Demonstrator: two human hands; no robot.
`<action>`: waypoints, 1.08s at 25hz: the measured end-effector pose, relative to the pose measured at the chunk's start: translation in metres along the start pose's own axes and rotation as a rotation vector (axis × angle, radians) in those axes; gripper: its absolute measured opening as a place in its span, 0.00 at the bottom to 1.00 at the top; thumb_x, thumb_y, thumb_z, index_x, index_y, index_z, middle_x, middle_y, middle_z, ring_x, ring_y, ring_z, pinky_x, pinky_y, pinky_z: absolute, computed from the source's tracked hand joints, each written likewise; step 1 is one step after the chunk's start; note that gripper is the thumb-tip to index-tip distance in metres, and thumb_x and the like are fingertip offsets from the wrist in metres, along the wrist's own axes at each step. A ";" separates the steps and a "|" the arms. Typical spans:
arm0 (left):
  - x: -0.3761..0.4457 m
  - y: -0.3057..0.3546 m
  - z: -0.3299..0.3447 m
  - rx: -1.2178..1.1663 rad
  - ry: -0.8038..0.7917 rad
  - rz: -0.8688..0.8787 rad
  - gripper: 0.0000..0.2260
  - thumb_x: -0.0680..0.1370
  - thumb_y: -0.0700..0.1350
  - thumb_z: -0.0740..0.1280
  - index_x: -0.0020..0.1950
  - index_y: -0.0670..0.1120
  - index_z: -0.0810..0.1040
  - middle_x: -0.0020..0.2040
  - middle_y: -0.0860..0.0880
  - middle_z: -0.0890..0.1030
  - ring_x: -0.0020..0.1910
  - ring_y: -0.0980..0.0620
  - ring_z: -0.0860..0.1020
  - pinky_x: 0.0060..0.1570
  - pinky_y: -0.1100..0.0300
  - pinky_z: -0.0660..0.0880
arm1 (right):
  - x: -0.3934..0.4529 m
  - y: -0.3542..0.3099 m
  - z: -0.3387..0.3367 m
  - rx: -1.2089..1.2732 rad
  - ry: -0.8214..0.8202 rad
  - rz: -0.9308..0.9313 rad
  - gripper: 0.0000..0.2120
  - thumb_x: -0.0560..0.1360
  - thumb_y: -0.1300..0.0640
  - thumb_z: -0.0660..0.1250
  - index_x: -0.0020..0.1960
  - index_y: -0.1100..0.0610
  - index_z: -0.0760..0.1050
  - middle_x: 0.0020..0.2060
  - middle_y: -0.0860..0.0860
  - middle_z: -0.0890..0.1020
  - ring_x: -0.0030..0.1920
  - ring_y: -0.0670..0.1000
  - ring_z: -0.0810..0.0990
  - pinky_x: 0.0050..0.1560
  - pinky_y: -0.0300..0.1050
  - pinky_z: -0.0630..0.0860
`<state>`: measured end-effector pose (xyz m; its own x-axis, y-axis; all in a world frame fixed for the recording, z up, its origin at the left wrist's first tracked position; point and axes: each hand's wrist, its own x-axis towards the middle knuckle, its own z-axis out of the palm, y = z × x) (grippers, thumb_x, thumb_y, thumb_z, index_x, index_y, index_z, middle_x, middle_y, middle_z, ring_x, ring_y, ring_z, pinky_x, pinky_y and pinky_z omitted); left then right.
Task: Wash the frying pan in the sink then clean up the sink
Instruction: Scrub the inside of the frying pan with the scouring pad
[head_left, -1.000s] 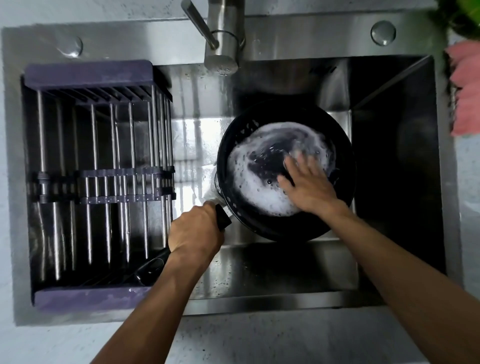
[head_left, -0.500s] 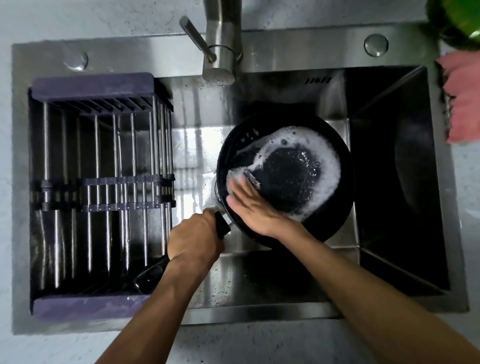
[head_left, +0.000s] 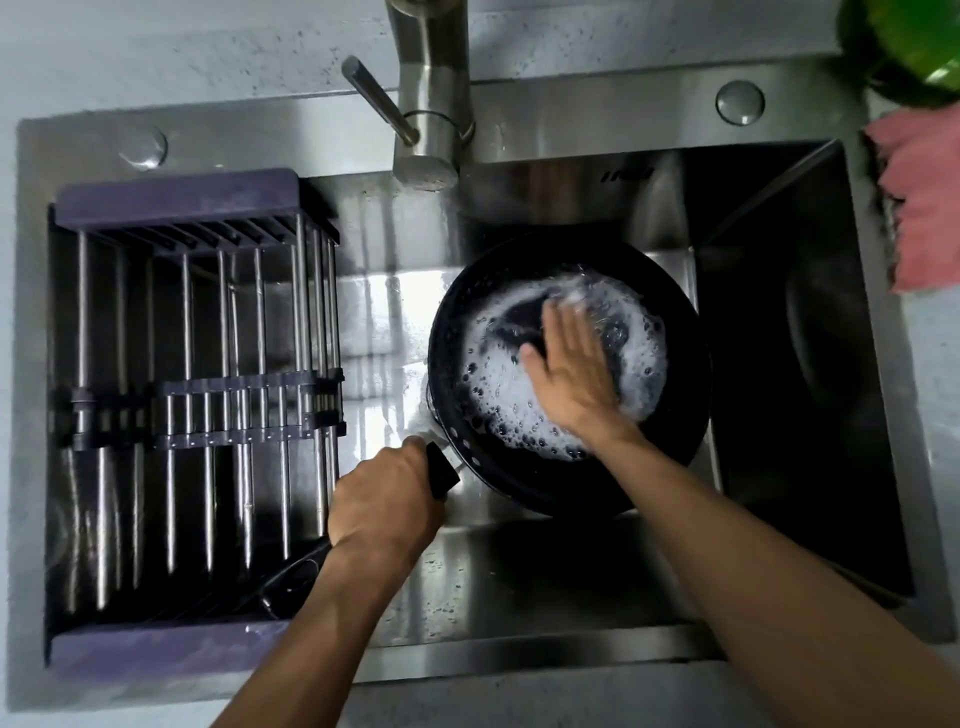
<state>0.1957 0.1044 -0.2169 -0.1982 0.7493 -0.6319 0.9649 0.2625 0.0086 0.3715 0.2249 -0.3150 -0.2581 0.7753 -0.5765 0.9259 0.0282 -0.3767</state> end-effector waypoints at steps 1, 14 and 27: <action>0.000 0.000 0.000 0.008 0.005 0.003 0.16 0.75 0.53 0.68 0.60 0.50 0.71 0.50 0.47 0.80 0.49 0.45 0.81 0.41 0.55 0.72 | -0.006 -0.004 0.005 -0.015 -0.051 -0.133 0.32 0.84 0.40 0.44 0.80 0.48 0.33 0.78 0.48 0.32 0.77 0.49 0.31 0.77 0.52 0.33; -0.001 0.002 0.002 0.015 0.026 -0.036 0.13 0.75 0.49 0.67 0.58 0.48 0.72 0.47 0.47 0.80 0.45 0.45 0.81 0.36 0.57 0.69 | -0.022 0.075 -0.057 -0.641 -0.043 -0.039 0.36 0.82 0.39 0.43 0.81 0.63 0.48 0.81 0.61 0.48 0.81 0.60 0.44 0.79 0.54 0.38; -0.002 0.006 -0.001 0.013 0.032 -0.077 0.13 0.75 0.47 0.69 0.58 0.48 0.73 0.47 0.47 0.80 0.46 0.44 0.80 0.37 0.57 0.68 | -0.129 0.040 -0.028 -0.341 -0.467 -0.179 0.33 0.82 0.37 0.44 0.80 0.56 0.56 0.79 0.54 0.58 0.79 0.54 0.55 0.77 0.45 0.49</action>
<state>0.2020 0.1049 -0.2150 -0.2777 0.7463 -0.6049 0.9485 0.3128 -0.0495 0.4497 0.1435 -0.2354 -0.4407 0.3827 -0.8119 0.8730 0.3934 -0.2884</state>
